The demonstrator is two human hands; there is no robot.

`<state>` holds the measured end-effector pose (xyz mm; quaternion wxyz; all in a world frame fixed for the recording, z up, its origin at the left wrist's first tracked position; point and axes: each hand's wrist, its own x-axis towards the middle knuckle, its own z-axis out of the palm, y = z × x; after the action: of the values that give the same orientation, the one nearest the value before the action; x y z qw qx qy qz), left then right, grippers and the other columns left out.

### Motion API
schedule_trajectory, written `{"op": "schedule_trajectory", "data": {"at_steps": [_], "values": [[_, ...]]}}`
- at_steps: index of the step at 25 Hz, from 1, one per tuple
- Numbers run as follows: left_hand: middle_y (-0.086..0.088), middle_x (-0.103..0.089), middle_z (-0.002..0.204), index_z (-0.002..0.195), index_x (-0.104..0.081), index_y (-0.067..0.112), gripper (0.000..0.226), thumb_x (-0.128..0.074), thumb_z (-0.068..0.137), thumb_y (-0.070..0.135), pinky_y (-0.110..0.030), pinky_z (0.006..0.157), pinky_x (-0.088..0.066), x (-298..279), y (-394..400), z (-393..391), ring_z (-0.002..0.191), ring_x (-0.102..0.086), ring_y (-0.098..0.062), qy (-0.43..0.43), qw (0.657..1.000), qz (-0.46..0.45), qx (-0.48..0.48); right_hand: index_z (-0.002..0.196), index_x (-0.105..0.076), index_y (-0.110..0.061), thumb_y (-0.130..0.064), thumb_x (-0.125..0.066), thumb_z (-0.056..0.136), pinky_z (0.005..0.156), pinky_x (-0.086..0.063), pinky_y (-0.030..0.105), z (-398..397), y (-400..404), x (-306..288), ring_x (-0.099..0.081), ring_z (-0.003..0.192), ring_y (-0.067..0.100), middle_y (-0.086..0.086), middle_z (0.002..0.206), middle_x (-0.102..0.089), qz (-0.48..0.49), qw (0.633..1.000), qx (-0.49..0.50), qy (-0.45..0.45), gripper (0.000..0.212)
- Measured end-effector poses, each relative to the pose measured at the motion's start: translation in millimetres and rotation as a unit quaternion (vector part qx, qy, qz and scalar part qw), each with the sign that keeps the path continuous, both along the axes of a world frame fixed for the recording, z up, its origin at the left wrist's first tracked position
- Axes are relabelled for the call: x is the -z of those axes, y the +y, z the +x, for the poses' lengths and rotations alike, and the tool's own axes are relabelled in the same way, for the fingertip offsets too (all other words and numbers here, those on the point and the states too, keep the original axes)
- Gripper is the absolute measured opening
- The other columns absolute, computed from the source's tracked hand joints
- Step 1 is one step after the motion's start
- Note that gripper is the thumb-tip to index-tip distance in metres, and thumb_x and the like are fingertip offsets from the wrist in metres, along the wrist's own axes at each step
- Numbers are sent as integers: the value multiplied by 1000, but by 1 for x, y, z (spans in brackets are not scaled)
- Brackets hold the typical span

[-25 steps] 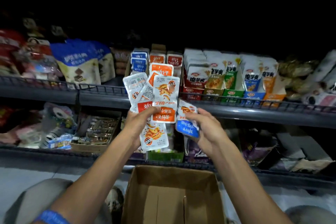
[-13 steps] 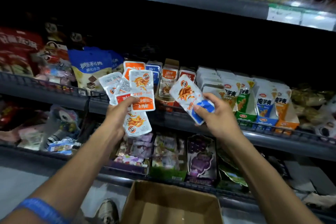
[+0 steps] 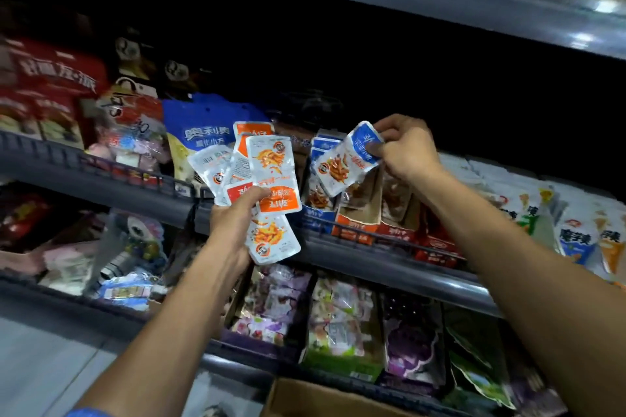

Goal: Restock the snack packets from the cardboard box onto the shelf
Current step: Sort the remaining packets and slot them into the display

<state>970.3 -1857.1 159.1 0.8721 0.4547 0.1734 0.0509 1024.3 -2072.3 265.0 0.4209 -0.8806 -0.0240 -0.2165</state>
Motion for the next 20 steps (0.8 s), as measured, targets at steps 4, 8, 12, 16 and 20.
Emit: {"op": "schedule_trajectory", "data": {"at_steps": [4,8,12,16,20], "values": [[-12,-76,91,112,-66,9,34,-76,80,7,-32,50,-59,-2,-3,5,61,-72,-19,-2,1000,-5,24,102,-62,-18,-3,-69,84,69,-53,31,37,21,13,-59,85,16,-2,87,-59,-126,992,-21,22,24],[-8,-77,83,111,-67,10,33,-75,80,4,-31,49,-57,-2,0,8,60,-73,-18,-9,1000,-11,23,109,-60,-20,-9,-66,87,76,-52,31,53,39,35,-59,95,19,0,106,-61,-277,957,-48,72,26],[-4,-77,78,106,-67,13,29,-75,80,4,-30,49,-58,1,6,6,59,-72,-17,-11,1000,-4,18,123,-51,-24,-14,-65,87,92,-45,37,52,50,52,-52,115,29,8,125,-56,-394,918,41,35,39],[-8,-77,85,108,-67,14,31,-76,80,5,-31,51,-59,3,13,7,62,-73,-18,-8,1000,4,5,115,-58,-18,-26,-60,92,87,-47,36,29,56,60,-59,101,24,6,109,-64,-448,892,-64,15,24],[-9,-77,87,115,-65,11,39,-77,79,7,-31,51,-59,5,10,8,62,-73,-19,-1,1000,14,13,119,-61,-20,-42,-44,99,82,-46,31,25,61,65,-58,96,18,2,116,-64,-478,835,-161,219,35]]}}
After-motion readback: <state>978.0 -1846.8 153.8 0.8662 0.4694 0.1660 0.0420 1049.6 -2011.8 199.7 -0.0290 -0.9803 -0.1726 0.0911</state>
